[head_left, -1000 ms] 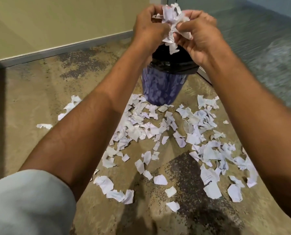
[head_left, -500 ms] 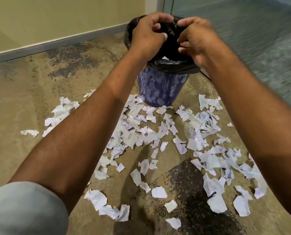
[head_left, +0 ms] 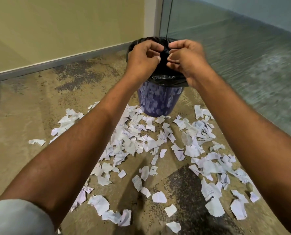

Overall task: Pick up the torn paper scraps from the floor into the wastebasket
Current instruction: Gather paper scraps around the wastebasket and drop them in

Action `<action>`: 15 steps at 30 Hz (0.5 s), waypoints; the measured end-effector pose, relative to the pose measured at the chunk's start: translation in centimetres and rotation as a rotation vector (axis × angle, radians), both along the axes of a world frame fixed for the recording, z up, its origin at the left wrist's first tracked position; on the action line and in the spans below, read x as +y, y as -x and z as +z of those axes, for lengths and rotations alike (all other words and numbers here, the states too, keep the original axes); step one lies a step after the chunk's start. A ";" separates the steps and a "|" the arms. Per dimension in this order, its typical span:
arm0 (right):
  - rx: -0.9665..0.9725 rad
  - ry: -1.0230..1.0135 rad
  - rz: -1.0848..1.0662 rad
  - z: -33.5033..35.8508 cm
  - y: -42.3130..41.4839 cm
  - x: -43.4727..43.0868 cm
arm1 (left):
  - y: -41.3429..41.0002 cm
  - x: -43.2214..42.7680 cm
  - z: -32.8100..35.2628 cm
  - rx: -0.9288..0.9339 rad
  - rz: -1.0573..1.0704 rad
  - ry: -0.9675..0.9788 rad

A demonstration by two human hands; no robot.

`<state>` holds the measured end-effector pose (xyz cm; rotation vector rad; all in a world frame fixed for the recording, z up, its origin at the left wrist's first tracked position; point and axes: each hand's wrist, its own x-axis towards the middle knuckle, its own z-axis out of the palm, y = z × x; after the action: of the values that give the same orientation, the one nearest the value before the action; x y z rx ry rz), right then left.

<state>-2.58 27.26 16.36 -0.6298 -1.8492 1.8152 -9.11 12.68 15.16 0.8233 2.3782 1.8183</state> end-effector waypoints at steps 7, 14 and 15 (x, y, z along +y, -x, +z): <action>0.028 -0.005 0.091 0.7 -4.2 -3.9 | -4.0 -3.9 2.2 -0.054 -0.244 0.143; -0.158 -0.012 0.224 -4.7 -9.8 -9.3 | -7.4 -9.7 -0.8 -0.157 -0.393 0.492; -0.201 -0.014 0.259 -5.9 -10.6 -10.1 | -8.1 -10.6 -1.9 -0.170 -0.405 0.550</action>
<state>8.00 17.18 10.47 -0.6105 -2.1606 1.9597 -0.97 2.10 13.23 0.9362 2.2176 0.9757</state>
